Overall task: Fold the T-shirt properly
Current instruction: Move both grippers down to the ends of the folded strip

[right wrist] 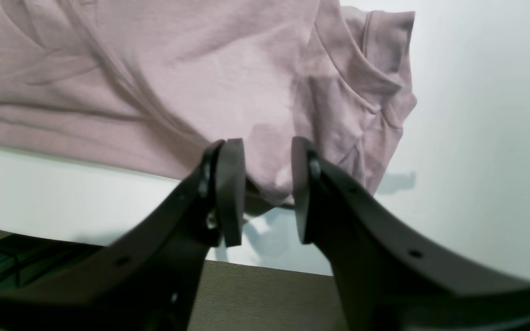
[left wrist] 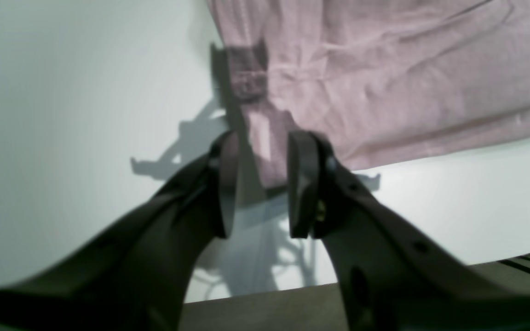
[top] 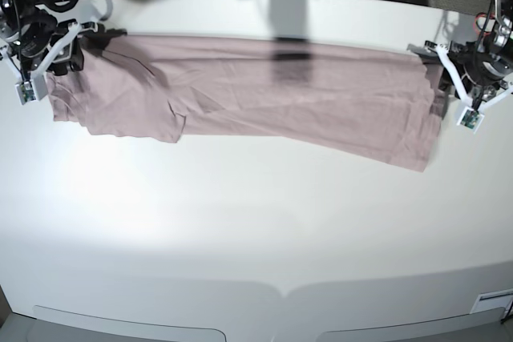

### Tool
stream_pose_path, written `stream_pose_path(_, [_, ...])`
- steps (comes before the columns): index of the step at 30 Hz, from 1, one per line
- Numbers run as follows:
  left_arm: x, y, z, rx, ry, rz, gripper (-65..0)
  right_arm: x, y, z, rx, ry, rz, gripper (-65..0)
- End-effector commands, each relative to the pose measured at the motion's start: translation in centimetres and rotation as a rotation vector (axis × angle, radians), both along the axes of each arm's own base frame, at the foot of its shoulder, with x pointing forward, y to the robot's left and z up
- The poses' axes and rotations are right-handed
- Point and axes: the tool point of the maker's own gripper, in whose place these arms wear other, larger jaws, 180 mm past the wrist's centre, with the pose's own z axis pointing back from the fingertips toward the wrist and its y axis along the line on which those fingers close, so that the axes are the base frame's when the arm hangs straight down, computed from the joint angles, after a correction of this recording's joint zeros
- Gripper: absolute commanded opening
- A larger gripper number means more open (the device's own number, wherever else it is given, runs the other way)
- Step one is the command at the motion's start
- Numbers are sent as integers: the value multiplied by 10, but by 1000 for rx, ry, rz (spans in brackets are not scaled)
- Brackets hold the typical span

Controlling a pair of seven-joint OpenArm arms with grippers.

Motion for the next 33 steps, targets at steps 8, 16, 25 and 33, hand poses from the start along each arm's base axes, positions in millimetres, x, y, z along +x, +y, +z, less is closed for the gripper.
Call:
stream_pose_path(8, [39, -39, 38, -235, -276, -8, -467, 36, 10, 18, 111, -213, 5, -468])
stream_pose_path(16, [46, -74, 33, -391, -317, 50, -467, 62, 27, -32, 242, -121, 9, -468])
stream_pose_path(25, [42, -77, -36, -454, -188, 191, -467, 73, 55, -64, 275, -34, 76, -468])
stream_pose_path(33, [34, -67, -89, -442, -45, 264, -467, 68, 44, -94, 298, 33, 13, -468])
